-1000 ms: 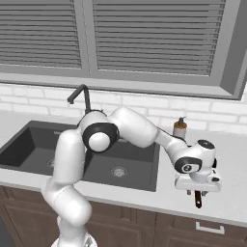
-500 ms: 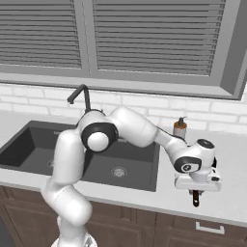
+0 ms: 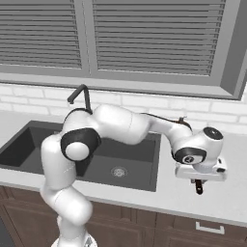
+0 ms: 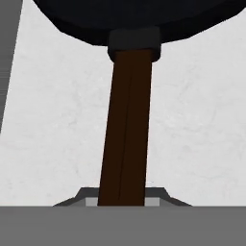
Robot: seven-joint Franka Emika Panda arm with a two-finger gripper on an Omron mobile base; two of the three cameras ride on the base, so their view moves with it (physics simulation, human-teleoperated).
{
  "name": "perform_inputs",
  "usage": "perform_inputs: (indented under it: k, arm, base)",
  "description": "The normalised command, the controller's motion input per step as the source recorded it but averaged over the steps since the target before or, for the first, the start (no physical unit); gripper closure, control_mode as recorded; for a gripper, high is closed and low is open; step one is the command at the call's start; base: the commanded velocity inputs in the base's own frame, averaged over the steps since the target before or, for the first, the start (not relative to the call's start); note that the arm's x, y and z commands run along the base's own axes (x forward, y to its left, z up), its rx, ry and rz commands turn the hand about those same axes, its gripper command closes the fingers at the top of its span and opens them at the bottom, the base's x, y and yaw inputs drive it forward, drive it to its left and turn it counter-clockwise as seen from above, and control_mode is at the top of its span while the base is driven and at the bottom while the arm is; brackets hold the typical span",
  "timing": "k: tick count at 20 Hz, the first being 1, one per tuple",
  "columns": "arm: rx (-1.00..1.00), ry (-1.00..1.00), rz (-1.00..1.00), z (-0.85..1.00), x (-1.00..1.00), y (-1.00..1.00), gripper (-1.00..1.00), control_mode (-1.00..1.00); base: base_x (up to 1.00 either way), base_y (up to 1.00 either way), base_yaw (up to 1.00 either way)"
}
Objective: Pick the pan and sponge and place them into the sink. Then turn on the water.
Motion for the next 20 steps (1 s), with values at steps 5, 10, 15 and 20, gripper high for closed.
perform_inputs:
  k: [5,10,15,20]
  arm:
    - [0.0,-0.35,0.05,0.62,-0.09,0.53,1.0,-1.0]
    - [-0.02,-0.28,0.11,0.32,0.0,0.79,1.0,-1.0]
    - [-0.04,0.18,0.36,0.02,0.12,0.99,1.0,-1.0]
    - [0.0,0.3,0.42,0.02,0.32,0.89,1.0,-1.0]
  base:
    - [0.0,0.0,0.0]
    - [0.0,0.0,0.0]
    - [0.0,0.0,0.0]
    - [0.0,0.0,0.0]
